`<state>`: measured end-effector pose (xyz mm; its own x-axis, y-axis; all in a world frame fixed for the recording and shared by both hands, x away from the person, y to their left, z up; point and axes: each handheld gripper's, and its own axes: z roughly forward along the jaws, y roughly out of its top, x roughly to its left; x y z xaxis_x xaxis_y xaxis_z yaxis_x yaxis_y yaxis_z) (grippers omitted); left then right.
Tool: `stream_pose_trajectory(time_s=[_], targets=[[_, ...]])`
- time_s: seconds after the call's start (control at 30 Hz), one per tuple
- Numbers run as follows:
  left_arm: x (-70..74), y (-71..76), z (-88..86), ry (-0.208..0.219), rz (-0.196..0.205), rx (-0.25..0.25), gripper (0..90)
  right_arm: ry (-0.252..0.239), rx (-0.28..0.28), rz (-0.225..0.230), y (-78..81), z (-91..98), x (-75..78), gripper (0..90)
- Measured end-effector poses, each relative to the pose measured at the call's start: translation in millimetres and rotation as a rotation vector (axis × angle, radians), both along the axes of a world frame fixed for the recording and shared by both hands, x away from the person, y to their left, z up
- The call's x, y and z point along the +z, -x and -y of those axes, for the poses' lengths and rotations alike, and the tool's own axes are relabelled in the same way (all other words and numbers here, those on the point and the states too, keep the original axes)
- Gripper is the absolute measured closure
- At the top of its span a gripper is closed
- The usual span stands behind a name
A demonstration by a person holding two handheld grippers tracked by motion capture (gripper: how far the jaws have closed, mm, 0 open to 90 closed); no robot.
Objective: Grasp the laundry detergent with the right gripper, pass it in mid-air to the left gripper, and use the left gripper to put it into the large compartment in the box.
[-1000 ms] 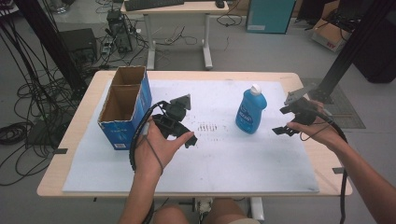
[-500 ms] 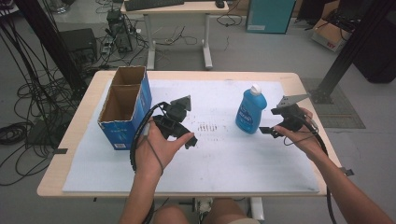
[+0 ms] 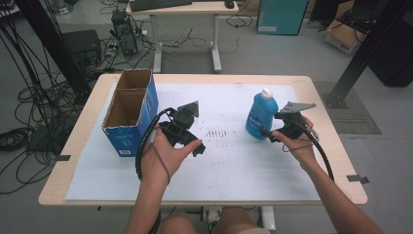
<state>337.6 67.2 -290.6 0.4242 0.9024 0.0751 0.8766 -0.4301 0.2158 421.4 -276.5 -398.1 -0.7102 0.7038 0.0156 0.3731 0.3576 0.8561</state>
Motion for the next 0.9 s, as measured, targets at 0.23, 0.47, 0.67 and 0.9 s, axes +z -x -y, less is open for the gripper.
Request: stream_pose_trajectory(time_s=[0.23, 0.47, 0.67, 0.9], targets=[[-0.8, -0.2, 0.9, -0.005, 0.000, -0.003, 6.0, -0.037, -0.035, 0.022, -1.0, -6.2, -5.1, 1.4], [-1.0, -0.4, 3.5, -0.002, -0.003, -0.005, 6.0, -0.072, -0.058, 0.032, -2.4, -8.4, -7.2, 1.2], [-1.3, -0.5, 4.6, -0.007, -0.004, -0.008, 5.9, -0.078, -0.061, 0.045, -3.0, -12.0, -9.3, 1.2], [-1.2, -0.8, 4.0, -0.009, -0.005, -0.013, 6.0, -0.086, -0.067, 0.049, -3.4, -13.6, -10.5, 1.1]])
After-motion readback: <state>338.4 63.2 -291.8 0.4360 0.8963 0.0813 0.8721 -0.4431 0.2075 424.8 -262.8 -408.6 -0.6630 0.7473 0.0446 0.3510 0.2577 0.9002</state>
